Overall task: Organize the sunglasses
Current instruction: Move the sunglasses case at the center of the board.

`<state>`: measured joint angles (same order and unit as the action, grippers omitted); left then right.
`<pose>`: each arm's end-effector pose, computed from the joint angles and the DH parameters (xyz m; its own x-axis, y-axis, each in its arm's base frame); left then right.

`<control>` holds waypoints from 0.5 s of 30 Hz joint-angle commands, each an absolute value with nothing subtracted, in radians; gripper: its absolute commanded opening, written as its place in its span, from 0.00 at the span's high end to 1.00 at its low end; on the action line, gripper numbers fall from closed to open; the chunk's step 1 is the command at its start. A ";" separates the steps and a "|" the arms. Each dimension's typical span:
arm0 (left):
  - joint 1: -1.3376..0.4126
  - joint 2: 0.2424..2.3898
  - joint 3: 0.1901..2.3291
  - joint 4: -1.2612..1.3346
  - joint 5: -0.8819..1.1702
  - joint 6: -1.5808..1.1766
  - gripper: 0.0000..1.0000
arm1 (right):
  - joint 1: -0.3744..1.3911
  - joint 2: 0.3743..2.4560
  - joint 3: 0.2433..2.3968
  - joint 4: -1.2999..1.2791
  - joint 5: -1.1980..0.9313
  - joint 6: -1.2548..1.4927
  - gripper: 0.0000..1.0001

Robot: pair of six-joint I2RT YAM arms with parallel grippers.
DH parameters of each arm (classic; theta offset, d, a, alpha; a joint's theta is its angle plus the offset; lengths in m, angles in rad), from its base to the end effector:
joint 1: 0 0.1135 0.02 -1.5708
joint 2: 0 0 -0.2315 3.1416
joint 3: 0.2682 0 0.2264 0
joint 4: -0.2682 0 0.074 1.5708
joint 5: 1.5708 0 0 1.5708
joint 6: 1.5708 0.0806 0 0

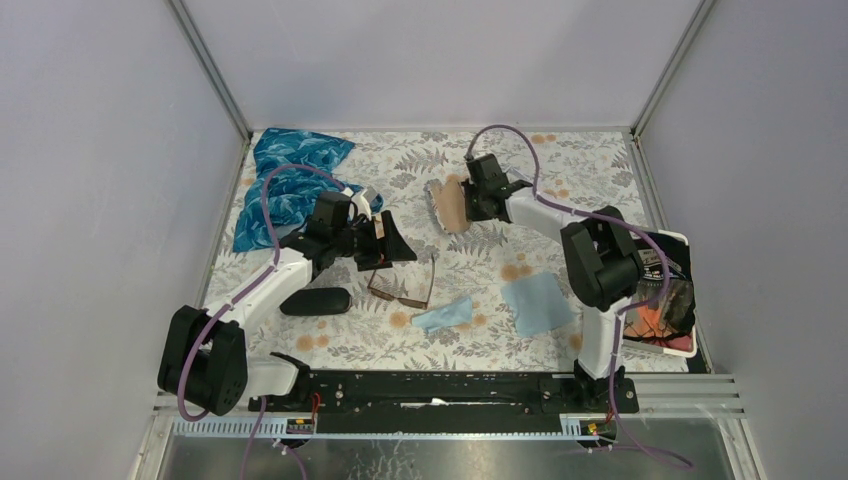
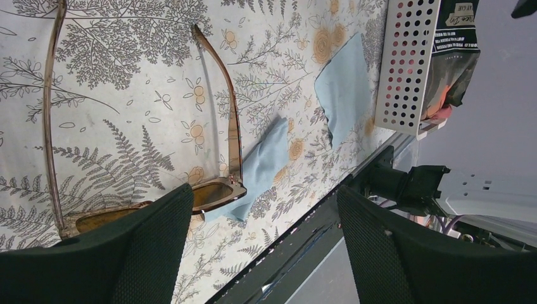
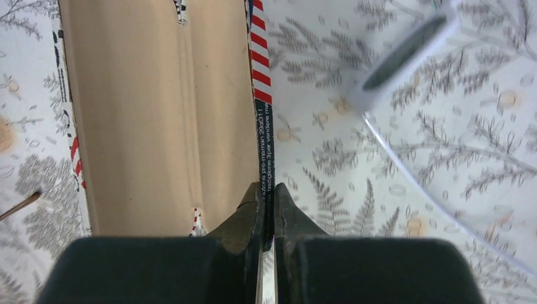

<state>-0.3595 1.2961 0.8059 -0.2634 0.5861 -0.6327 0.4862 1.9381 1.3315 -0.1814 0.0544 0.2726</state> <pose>0.2473 -0.1406 0.1899 -0.9131 -0.1831 -0.3643 0.1621 0.6568 -0.7364 0.3784 0.1950 0.1449 -0.7201 -0.0765 -0.6896 -0.2479 0.9567 0.1528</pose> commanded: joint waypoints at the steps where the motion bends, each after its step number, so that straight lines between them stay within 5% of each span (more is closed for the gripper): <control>1: -0.365 1.280 0.829 -0.283 0.571 -0.612 0.12 | 0.527 2.012 1.452 -0.159 0.186 0.130 0.92; 3: -0.365 1.278 0.829 -0.287 0.573 -0.610 0.11 | 0.528 2.037 1.482 -0.166 0.194 0.119 0.81; 5: -0.365 1.279 0.839 -0.307 0.570 -0.600 0.10 | 0.528 2.037 1.512 -0.191 0.184 0.123 0.57; 9: -0.365 1.284 0.864 -0.343 0.553 -0.579 0.08 | 0.526 1.936 1.502 -0.213 0.193 0.144 0.30; 15: -0.511 1.305 0.952 -0.429 0.349 -0.545 0.07 | 0.522 1.657 1.337 -0.244 0.231 0.216 0.19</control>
